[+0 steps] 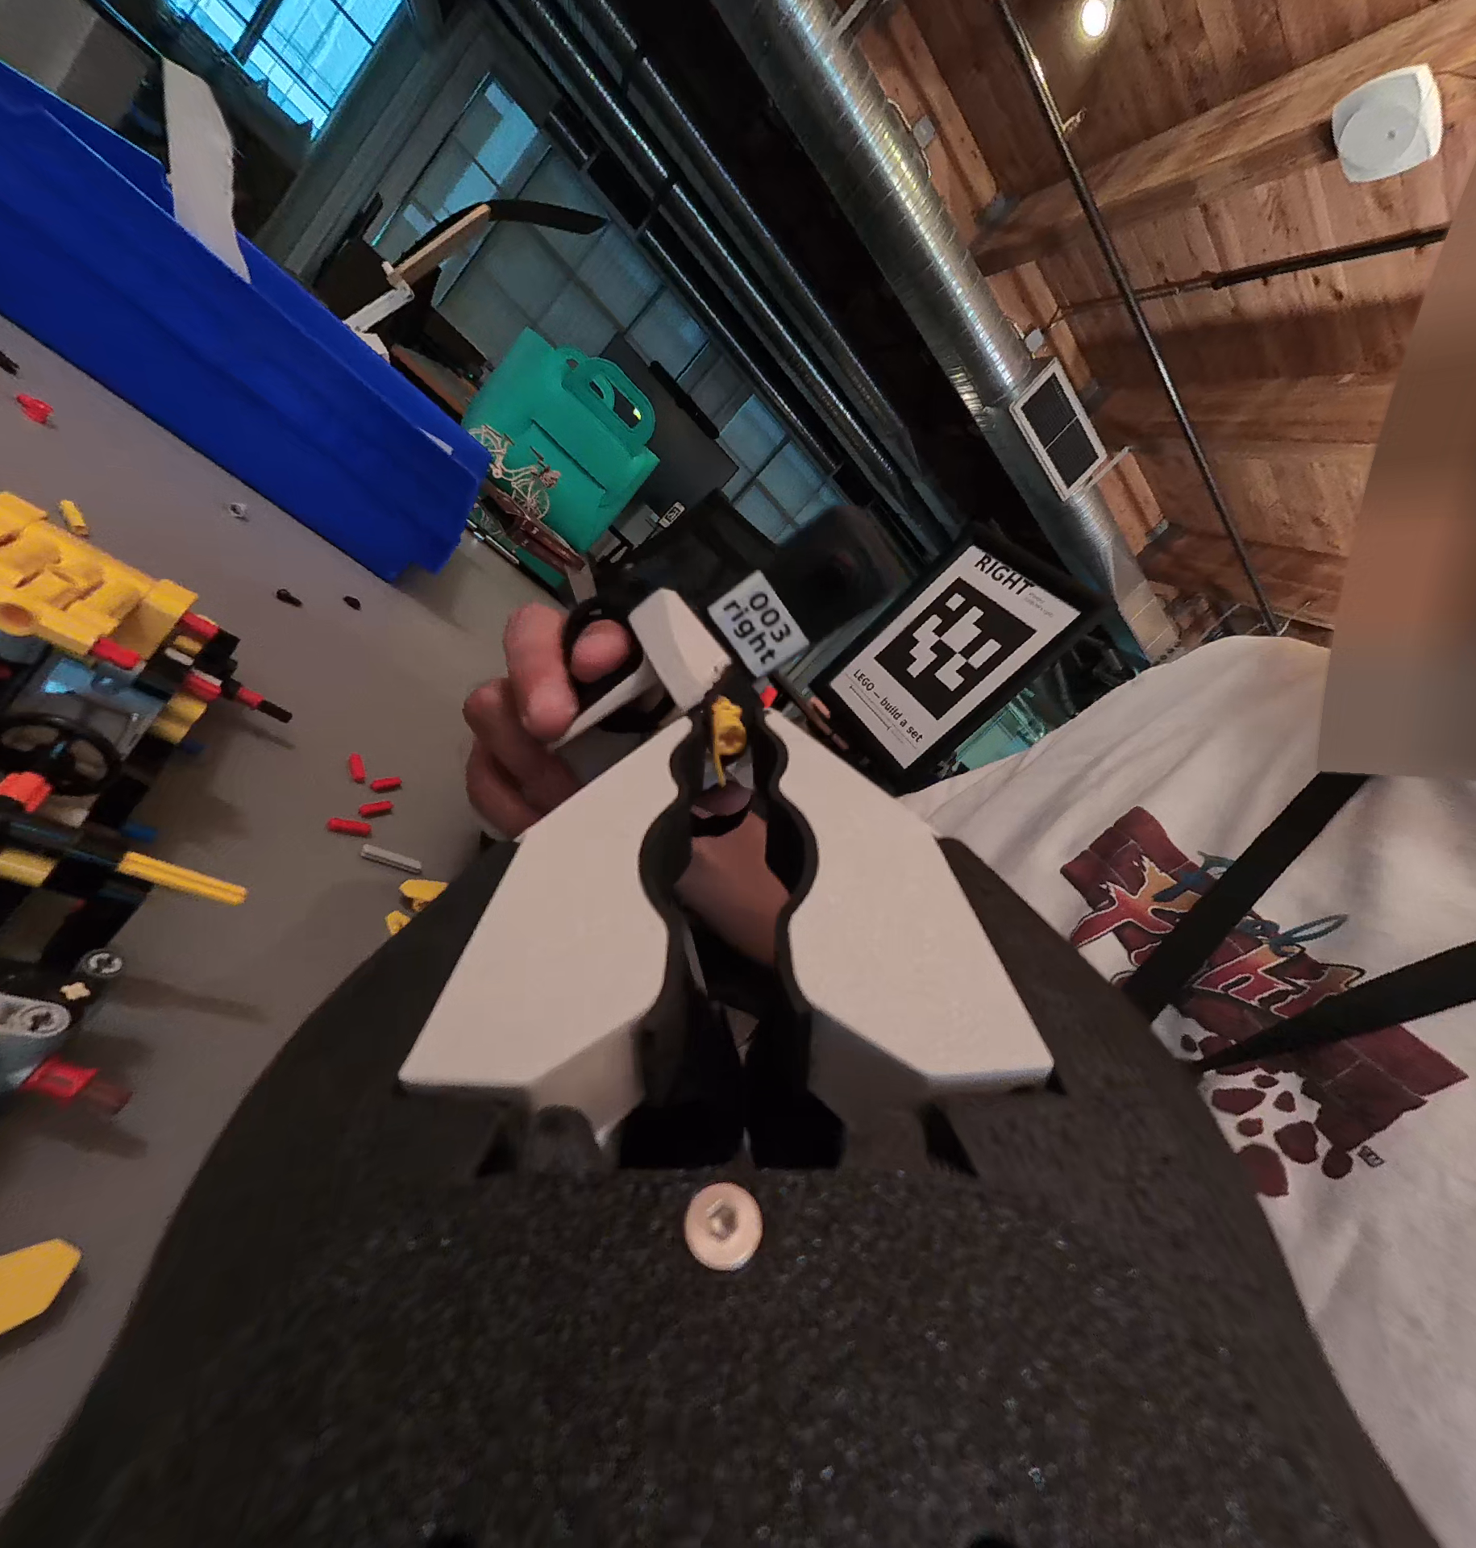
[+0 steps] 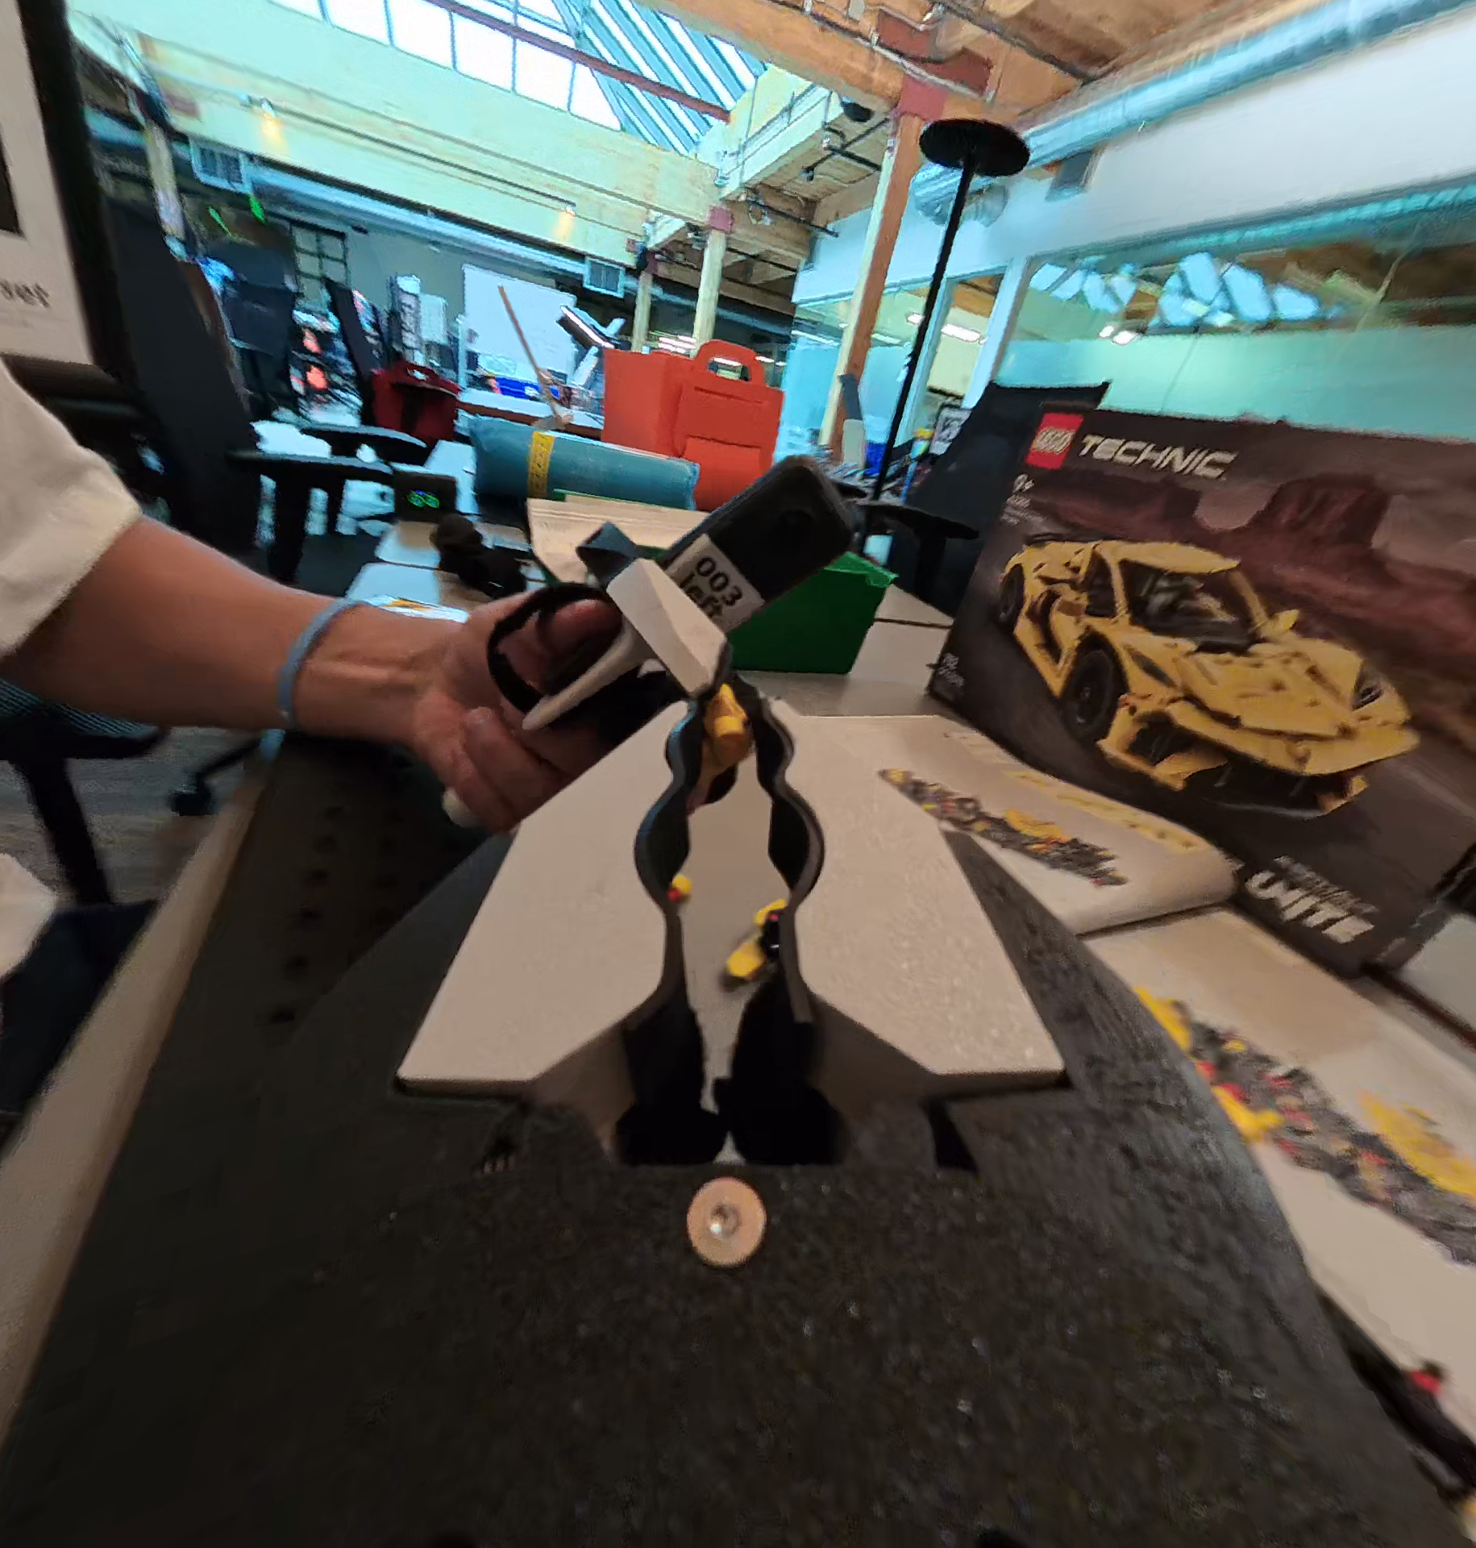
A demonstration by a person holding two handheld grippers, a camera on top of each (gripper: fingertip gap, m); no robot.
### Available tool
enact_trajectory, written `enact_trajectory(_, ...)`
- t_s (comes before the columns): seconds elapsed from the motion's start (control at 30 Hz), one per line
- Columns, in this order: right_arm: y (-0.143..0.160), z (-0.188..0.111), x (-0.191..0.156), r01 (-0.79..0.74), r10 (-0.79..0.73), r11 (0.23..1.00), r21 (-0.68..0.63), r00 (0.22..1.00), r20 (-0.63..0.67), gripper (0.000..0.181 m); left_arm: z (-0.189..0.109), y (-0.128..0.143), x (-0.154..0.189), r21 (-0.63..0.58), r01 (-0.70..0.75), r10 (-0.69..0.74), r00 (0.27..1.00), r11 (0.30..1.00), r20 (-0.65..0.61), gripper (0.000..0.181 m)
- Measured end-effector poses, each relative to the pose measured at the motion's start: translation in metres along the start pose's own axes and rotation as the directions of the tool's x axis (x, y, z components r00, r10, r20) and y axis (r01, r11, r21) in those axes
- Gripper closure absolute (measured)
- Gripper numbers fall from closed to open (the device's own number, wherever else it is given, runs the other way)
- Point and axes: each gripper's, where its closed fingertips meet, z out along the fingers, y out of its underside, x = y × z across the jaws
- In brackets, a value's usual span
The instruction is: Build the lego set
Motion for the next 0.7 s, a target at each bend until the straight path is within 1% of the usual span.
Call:
enact_trajectory(0.1,-0.008,-0.004,0.000,-0.177,0.175,0.984,0.023,0.982,0.074,0.161,-0.001,-0.004,0.003,0.010,-0.069,0.069,0.997,0.998,0.021,0.174)
enact_trajectory(0.13,-0.010,-0.005,0.000,-0.196,0.192,0.980,0.033,0.977,0.092,0.158,-0.002,-0.005,0.004,0.016,-0.069,0.069,0.998,0.998,0.013,0.174)
enact_trajectory(0.17,-0.010,-0.006,0.001,-0.178,0.174,0.984,0.034,0.981,0.089,0.158,-0.002,-0.005,0.006,0.020,-0.045,0.045,0.999,0.999,-0.008,0.174)
enact_trajectory(0.27,-0.007,-0.006,0.001,0.019,-0.019,0.999,0.034,1.000,0.003,0.171,-0.002,-0.005,0.001,0.029,0.020,-0.019,1.000,0.999,-0.011,0.174)
enact_trajectory(0.33,-0.005,-0.005,0.001,0.093,-0.092,0.995,0.032,0.995,-0.045,0.172,-0.003,-0.004,-0.001,0.021,0.046,-0.046,0.999,0.999,-0.014,0.174)
enact_trajectory(0.5,0.009,-0.001,-0.001,0.165,-0.167,0.985,-0.049,0.985,-0.048,0.172,-0.001,0.007,-0.011,-0.038,0.125,-0.125,0.992,0.991,0.014,0.174)
enact_trajectory(0.53,0.009,-0.001,-0.001,0.180,-0.182,0.983,-0.045,0.981,-0.059,0.173,-0.001,0.007,-0.011,-0.035,0.145,-0.145,0.989,0.989,0.008,0.175)
enact_trajectory(0.63,0.014,0.000,-0.001,0.141,-0.143,0.987,-0.074,0.989,-0.029,0.173,-0.002,0.008,-0.013,-0.034,0.197,-0.197,0.980,0.980,-0.001,0.174)
enact_trajectory(0.7,0.009,0.000,-0.001,0.116,-0.118,0.991,-0.061,0.993,-0.028,0.173,-0.002,0.005,-0.009,-0.020,0.209,-0.210,0.977,0.978,-0.028,0.173)
